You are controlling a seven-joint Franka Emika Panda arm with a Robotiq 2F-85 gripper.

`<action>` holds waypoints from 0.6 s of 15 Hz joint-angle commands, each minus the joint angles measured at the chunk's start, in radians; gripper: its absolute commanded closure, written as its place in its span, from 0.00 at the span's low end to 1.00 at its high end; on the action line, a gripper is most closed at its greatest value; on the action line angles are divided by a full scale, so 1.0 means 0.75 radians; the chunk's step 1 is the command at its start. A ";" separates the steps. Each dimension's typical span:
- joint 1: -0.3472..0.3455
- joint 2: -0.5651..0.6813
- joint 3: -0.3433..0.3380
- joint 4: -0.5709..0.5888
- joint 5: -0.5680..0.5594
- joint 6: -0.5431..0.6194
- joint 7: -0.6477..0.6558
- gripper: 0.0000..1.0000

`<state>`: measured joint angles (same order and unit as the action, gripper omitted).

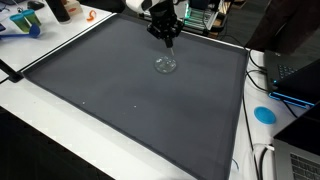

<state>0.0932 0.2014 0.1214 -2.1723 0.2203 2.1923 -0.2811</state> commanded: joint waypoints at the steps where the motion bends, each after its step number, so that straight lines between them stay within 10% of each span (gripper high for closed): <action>1: -0.005 0.007 0.013 -0.056 -0.006 0.124 -0.013 0.97; 9: -0.007 0.043 0.019 -0.069 -0.037 0.215 0.006 0.97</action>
<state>0.0933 0.2283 0.1283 -2.2078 0.2091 2.3234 -0.2814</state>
